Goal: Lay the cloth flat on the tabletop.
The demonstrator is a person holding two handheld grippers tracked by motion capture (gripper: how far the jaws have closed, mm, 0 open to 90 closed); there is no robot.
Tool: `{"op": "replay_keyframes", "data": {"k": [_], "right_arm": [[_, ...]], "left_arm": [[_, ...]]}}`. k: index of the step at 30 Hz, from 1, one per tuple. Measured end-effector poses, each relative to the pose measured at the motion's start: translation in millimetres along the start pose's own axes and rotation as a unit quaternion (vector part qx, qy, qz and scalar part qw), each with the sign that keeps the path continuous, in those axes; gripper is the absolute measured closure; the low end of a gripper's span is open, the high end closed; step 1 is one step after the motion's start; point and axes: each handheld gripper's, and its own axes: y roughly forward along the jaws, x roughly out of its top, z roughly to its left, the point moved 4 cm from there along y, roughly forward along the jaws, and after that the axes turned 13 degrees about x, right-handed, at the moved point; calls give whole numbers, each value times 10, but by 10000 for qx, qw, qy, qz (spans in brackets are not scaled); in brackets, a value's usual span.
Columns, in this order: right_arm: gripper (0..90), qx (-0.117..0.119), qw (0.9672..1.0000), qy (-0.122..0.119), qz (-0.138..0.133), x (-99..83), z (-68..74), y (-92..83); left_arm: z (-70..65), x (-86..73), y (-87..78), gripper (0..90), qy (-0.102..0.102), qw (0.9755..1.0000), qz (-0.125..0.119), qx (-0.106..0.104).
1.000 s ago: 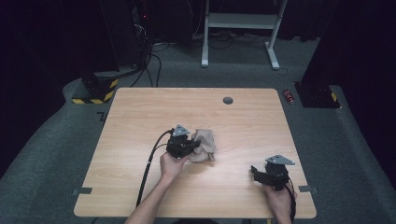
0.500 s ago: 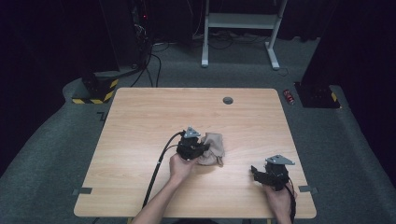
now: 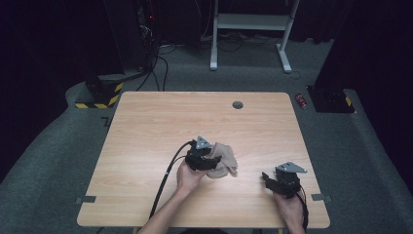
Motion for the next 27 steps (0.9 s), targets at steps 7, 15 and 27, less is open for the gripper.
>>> {"op": "replay_keyframes", "data": {"k": [7, 15, 27], "right_arm": [[527, 64, 10000, -47, 30, 42, 59, 39], [620, 1028, 9939, -316, -231, 219, 424, 157], [734, 1430, 9865, -792, -50, 419, 771, 399]], "left_arm": [[-120, -155, -156, 405, 191, 9998, 18, -23], [-307, -332, -197, 409, 290, 9992, 163, -226], [-512, -362, 13, 552, 877, 9957, 280, 46]]}}
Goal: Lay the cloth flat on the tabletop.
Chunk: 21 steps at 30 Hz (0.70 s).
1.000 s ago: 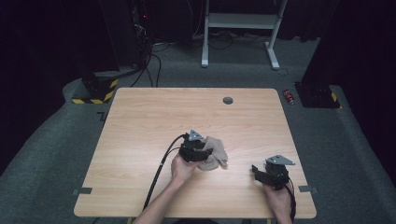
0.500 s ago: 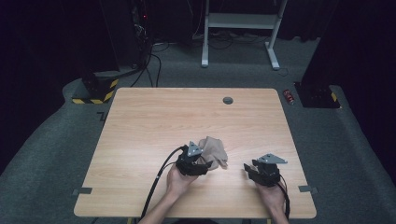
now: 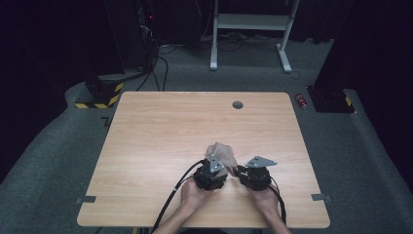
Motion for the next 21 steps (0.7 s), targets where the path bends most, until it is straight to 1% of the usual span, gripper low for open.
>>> {"op": "replay_keyframes", "data": {"k": [3, 6, 8, 11, 14, 15, 17, 18, 21], "right_arm": [[745, 3, 10000, -3, 66, -8, 14, 75], [768, -22, 9999, 23, 123, -10, 19, 114], [797, -48, 9999, -13, 144, -7, 15, 129], [863, -53, 9997, 7, 234, -20, 6, 150], [884, -79, 9997, -13, 225, -20, 0, 151], [886, -70, 9998, 10, 209, -16, 5, 147], [887, -81, 9998, -1, 203, -12, 9, 139], [888, -89, 9998, -37, 197, -9, 8, 130], [889, -111, 9998, -21, 156, -1, 13, 85]], "left_arm": [[18, 7, 12, 604, 0, 10000, -12, 22], [42, 9, 19, 662, -10, 10000, -15, 24], [59, 8, 17, 708, -10, 10000, -1, 33], [79, 5, 10, 791, -1, 10000, 17, 14], [107, 10, -23, 859, -27, 10000, -34, -36], [124, 17, -47, 872, -77, 9999, -79, -60], [173, 39, -108, 881, -244, 9994, -216, -127], [206, 50, -142, 882, -262, 9992, -269, -111], [311, 67, -232, 884, -357, 9987, -366, -57]]}}
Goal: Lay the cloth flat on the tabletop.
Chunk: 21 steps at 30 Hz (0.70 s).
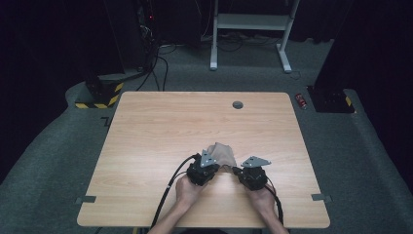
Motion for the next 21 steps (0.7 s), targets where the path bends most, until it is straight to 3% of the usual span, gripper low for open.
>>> {"op": "replay_keyframes", "data": {"k": [10, 21], "right_arm": [[889, -47, 9999, -41, -101, -2, -6, -110], [889, -127, 9998, -70, -160, -41, -18, -273]], "left_arm": [[379, -43, -222, 885, -553, 9980, -226, 214], [547, -151, -329, 886, -721, 9966, -189, 348]]}}
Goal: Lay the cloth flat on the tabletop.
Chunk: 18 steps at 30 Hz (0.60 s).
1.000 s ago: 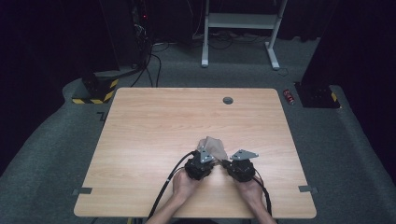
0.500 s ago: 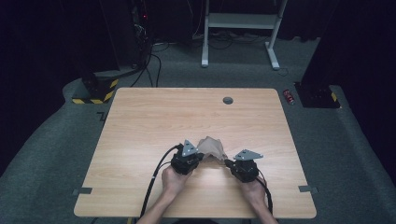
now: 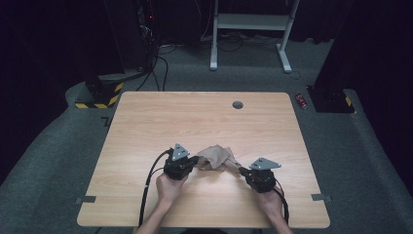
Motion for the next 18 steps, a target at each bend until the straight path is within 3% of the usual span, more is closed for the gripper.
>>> {"op": "replay_keyframes", "data": {"k": [6, 11, 16, 18], "right_arm": [[889, -71, 10000, 5, 7, -69, -30, -92], [886, -80, 9998, 121, 142, -167, -71, -102], [814, 30, 9999, 104, 55, -147, -60, -109], [799, 58, 9999, 100, -31, -107, -58, -127]], "left_arm": [[64, -94, -16, 886, -39, 9999, 115, 43], [118, -224, 25, 872, -24, 9992, 379, 159], [134, -201, -31, 738, -159, 9993, 272, 183], [121, -160, -69, 702, -113, 9996, 216, 159]]}}
